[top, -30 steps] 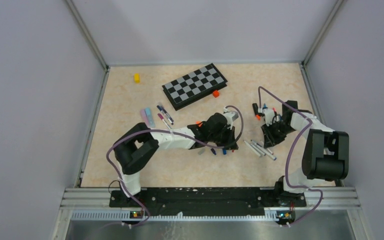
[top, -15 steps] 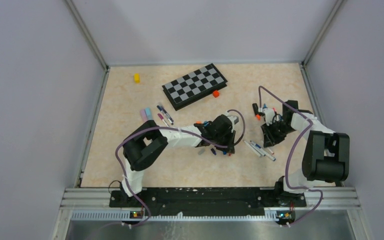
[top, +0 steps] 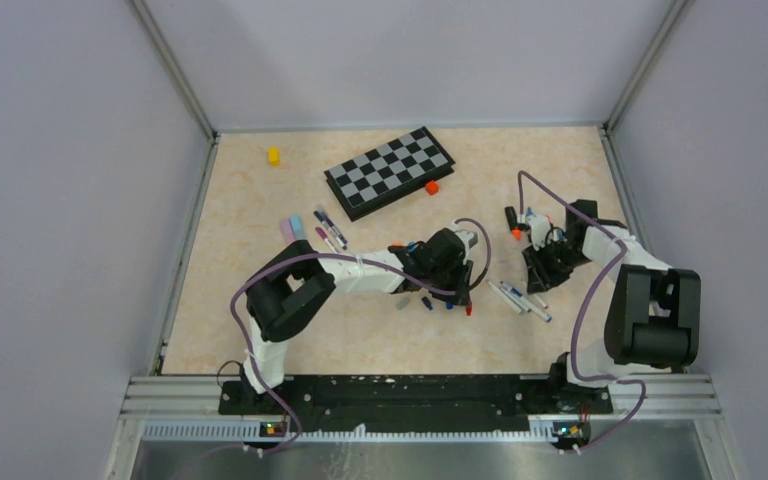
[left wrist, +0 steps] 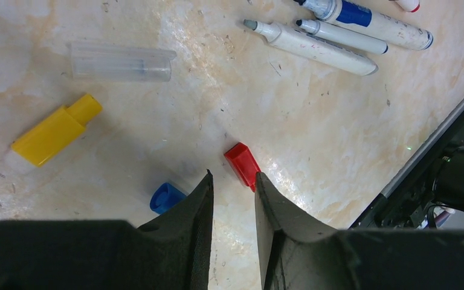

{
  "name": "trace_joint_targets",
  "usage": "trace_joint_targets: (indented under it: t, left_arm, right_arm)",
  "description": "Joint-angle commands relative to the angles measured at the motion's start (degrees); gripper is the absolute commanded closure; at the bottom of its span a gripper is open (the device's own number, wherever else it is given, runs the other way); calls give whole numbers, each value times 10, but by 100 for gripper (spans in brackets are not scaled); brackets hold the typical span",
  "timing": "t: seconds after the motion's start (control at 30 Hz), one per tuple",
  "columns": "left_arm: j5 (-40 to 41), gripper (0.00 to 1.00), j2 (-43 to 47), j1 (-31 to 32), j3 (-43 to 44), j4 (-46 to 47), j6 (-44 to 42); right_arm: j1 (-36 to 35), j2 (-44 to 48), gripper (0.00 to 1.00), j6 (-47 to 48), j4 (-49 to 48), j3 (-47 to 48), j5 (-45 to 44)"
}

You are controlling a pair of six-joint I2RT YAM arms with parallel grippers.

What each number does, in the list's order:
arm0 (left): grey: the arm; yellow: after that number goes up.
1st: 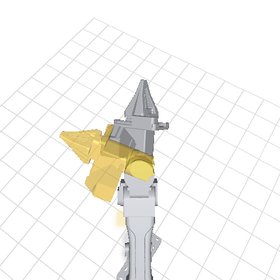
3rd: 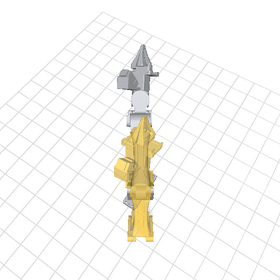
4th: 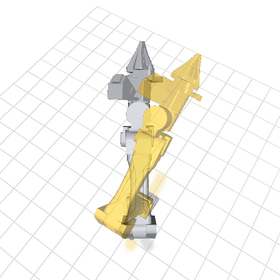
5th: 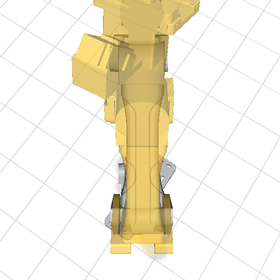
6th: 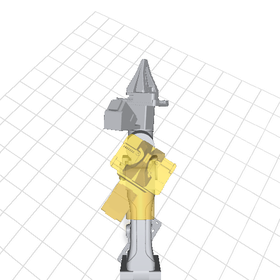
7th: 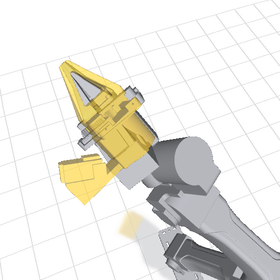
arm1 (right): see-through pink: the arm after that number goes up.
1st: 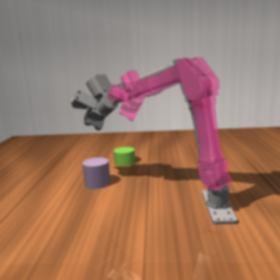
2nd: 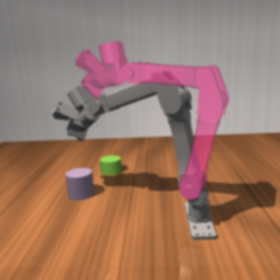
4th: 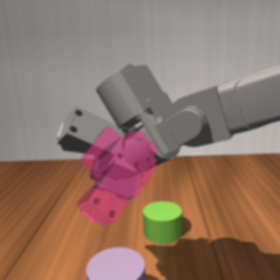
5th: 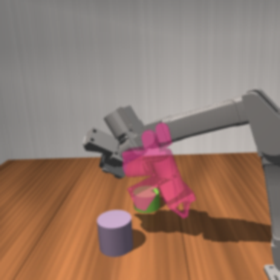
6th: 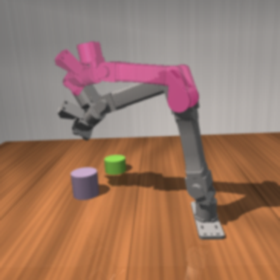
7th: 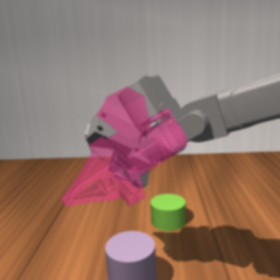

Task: Open the pen caps
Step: Place the pen at the center of the board.

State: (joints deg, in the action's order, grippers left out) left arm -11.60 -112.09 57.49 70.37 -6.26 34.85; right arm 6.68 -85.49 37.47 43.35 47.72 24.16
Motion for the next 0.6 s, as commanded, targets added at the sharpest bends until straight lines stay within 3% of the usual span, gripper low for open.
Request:
trace_joint_targets:
  t: [0.0,0.23,0.4,0.47,0.57]
  left_arm:
    - [12,67,40,2,-3,27,-11]
    - [50,68,130,2,-69,109,-50]
    - [136,67,221,2,-135,149,-111]
    - [185,62,254,2,-156,149,-121]
    - [246,46,291,-3,-187,150,-146]
  right_arm:
    - [6,25,69,1,3,22,12]
    - [6,43,68,4,2,24,20]
    - [6,64,68,6,-2,24,28]
    - [6,73,68,8,-4,23,35]
    - [6,89,68,12,-7,22,52]
